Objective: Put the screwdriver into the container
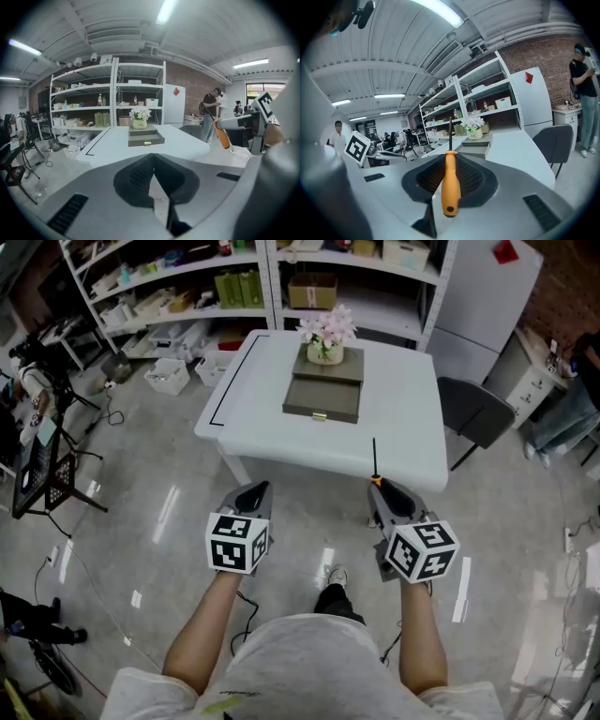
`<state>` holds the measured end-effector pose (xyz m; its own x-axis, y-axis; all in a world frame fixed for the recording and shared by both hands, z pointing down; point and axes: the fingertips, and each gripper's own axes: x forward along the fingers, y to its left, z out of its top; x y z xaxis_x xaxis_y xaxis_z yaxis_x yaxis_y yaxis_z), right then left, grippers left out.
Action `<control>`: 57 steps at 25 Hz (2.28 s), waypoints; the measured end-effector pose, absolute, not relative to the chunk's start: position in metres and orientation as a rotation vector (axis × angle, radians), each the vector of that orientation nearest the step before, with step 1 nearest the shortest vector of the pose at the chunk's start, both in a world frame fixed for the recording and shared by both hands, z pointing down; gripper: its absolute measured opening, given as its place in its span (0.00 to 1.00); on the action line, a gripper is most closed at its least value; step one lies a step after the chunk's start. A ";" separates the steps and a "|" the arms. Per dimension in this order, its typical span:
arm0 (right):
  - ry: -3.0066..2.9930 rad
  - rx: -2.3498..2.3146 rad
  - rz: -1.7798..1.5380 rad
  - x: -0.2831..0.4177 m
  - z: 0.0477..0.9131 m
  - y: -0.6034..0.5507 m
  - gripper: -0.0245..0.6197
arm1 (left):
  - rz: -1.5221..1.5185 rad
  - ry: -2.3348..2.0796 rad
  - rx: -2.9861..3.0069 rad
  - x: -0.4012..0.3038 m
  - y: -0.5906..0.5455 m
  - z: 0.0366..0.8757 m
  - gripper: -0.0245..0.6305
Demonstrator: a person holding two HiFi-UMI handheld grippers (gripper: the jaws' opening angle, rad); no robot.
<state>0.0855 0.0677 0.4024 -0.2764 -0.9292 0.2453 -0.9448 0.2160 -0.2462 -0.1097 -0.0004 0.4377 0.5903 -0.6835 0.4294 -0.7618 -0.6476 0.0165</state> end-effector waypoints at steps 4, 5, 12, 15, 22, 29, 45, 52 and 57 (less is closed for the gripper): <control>-2.424 1.845 0.569 0.110 0.407 0.036 0.15 | 0.599 -1.208 2.610 -0.083 -0.031 0.439 0.04; -2.425 1.843 0.575 0.116 0.408 0.028 0.15 | 0.602 -1.209 2.608 -0.077 -0.038 0.440 0.04; -2.425 1.823 0.618 0.157 0.416 -0.014 0.15 | 0.635 -1.201 2.581 -0.034 -0.081 0.447 0.04; -2.424 1.818 0.635 0.179 0.421 -0.030 0.15 | 0.652 -1.192 2.579 -0.011 -0.097 0.451 0.04; -2.439 1.786 0.658 0.211 0.430 -0.067 0.15 | 0.680 -1.211 2.561 0.020 -0.131 0.457 0.05; -2.456 1.718 0.629 0.224 0.434 -0.098 0.15 | 0.674 -1.254 2.530 0.028 -0.154 0.461 0.05; -2.481 1.546 0.547 0.188 0.436 -0.177 0.15 | 0.616 -1.350 2.461 -0.007 -0.218 0.471 0.05; -2.428 1.466 0.528 0.162 0.452 -0.222 0.15 | 0.603 -1.334 2.448 -0.024 -0.265 0.482 0.05; -2.383 1.407 0.521 0.148 0.464 -0.251 0.15 | 0.598 -1.312 2.436 -0.032 -0.293 0.491 0.04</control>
<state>0.1479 -0.2511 0.4636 -0.4612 -0.7642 0.4509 -0.8827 0.4471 -0.1450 -0.0319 -0.2926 0.4909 0.4932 -0.7141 0.4968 -0.8433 -0.5326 0.0717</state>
